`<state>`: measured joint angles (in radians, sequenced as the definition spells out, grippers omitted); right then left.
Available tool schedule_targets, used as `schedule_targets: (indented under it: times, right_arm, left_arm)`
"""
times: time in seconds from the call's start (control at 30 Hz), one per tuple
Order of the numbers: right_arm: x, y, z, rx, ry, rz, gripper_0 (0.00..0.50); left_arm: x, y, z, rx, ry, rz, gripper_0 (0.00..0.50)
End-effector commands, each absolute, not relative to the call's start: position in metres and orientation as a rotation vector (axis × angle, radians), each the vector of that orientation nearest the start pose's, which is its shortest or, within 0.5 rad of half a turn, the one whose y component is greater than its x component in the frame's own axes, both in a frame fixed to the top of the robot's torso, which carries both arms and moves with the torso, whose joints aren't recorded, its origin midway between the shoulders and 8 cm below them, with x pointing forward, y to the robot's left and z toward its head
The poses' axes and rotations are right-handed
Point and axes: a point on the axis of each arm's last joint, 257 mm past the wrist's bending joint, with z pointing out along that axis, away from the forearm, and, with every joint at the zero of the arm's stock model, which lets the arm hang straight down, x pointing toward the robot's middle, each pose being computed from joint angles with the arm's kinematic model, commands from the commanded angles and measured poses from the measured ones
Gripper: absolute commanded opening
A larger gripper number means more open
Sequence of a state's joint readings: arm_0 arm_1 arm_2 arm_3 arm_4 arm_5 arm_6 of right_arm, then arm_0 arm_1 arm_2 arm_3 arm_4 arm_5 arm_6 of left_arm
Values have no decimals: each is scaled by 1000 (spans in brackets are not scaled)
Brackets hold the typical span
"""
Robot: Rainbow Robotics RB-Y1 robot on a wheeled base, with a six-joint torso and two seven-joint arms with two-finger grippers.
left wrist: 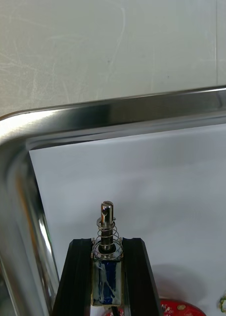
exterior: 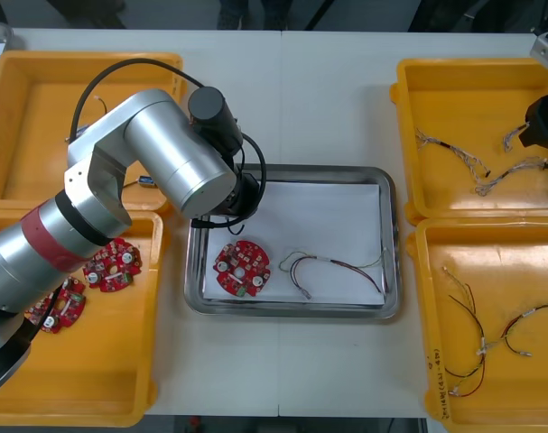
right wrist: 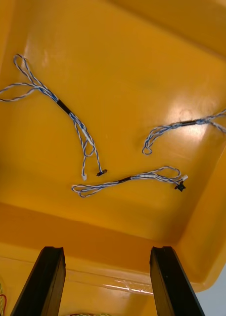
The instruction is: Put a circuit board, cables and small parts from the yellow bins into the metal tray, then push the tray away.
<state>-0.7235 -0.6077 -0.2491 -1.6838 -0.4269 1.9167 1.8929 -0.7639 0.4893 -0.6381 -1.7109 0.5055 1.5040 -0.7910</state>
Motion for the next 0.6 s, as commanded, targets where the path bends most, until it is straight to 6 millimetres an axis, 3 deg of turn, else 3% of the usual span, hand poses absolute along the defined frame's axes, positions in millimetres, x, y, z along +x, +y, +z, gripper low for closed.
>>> schedule_targets:
  times: [0.03, 0.2, 0.43, 0.5, 0.53, 0.57, 0.6]
  right_arm:
    - [522, -410, -57, -244, 2539, -300, 500]
    - [530, -419, -61, -146, 2605, -287, 500]
    - [541, -413, -58, -74, 2646, -246, 500]
    - [543, -409, -59, -21, 2650, -230, 500]
    - [551, -405, -57, 23, 2629, -219, 500]
    - [551, -405, -57, 23, 2629, -219, 500]
    - [557, -404, -56, 56, 2617, -216, 500]
  left_arm:
    - [507, 73, -241, 190, 2550, -107, 2]
    - [510, 75, -243, 188, 2545, -92, 2]
    - [509, 74, -243, 184, 2547, -95, 8]
    - [509, 74, -243, 184, 2547, -95, 79]
    - [509, 74, -243, 182, 2546, -97, 221]
    - [509, 74, -243, 182, 2546, -97, 221]
    - [509, 73, -244, 179, 2549, -100, 325]
